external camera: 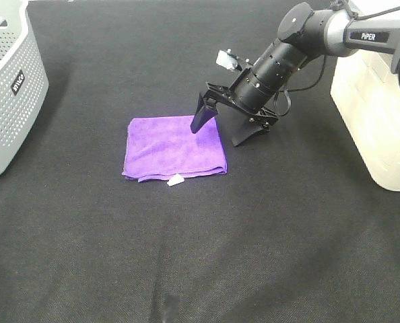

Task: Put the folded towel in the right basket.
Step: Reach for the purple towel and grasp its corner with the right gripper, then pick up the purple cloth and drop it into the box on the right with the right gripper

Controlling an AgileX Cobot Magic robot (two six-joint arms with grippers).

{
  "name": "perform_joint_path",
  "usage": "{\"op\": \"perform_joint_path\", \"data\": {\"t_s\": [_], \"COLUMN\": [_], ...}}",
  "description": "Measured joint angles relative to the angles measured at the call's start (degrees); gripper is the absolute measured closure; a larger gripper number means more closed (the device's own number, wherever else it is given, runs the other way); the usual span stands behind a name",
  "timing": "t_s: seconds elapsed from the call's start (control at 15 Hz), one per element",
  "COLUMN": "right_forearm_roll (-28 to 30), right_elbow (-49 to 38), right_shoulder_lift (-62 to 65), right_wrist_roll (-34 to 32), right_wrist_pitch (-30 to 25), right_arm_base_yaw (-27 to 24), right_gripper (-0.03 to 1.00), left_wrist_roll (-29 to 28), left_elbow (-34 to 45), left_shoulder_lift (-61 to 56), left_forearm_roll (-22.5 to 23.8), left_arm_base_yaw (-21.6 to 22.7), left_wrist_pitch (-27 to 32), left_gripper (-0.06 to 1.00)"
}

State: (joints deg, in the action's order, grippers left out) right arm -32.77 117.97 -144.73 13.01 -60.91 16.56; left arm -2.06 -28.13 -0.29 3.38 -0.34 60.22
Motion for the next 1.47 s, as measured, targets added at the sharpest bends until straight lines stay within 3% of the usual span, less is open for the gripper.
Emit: {"op": "perform_joint_path", "data": {"t_s": [0.33,0.6,0.67,0.8,0.87,0.93,1.0,1.13,1.27,1.47], "right_forearm_roll": [-0.06,-7.22,-8.25,-6.47,-5.16,-4.81,-4.76,-2.41,0.92,1.15], "right_elbow": [0.29,1.55,1.66,1.72,1.72,1.60,1.55,1.38,3.32,14.38], "right_shoulder_lift": [-0.80,-4.24,-4.70,-4.87,-5.27,-5.27,-5.04,-3.09,0.74,14.61], "right_wrist_roll": [1.43,0.52,0.52,0.52,0.52,0.40,0.40,0.34,0.17,-1.26], "right_wrist_pitch": [0.46,1.72,2.52,5.04,5.79,5.90,5.90,3.09,-4.81,-7.85], "right_arm_base_yaw": [0.57,2.69,3.90,7.16,8.14,8.19,8.08,7.62,5.73,-2.69], "right_gripper": [0.01,0.06,0.11,0.33,0.52,0.79,0.86,0.86,0.86,0.86], "left_wrist_roll": [0.00,0.00,0.00,0.00,0.00,0.00,0.00,0.00,0.00,0.00], "left_elbow": [0.00,0.00,0.00,0.00,0.00,0.00,0.00,0.00,0.00,0.00], "left_shoulder_lift": [0.00,0.00,0.00,0.00,0.00,0.00,0.00,0.00,0.00,0.00], "left_forearm_roll": [0.00,0.00,0.00,0.00,0.00,0.00,0.00,0.00,0.00,0.00], "left_arm_base_yaw": [0.00,0.00,0.00,0.00,0.00,0.00,0.00,0.00,0.00,0.00], "left_wrist_pitch": [0.00,0.00,0.00,0.00,0.00,0.00,0.00,0.00,0.00,0.00], "left_gripper": [-0.04,-0.04,-0.04,-0.04,-0.04,-0.04,-0.04,-0.04,-0.04,-0.04]}}
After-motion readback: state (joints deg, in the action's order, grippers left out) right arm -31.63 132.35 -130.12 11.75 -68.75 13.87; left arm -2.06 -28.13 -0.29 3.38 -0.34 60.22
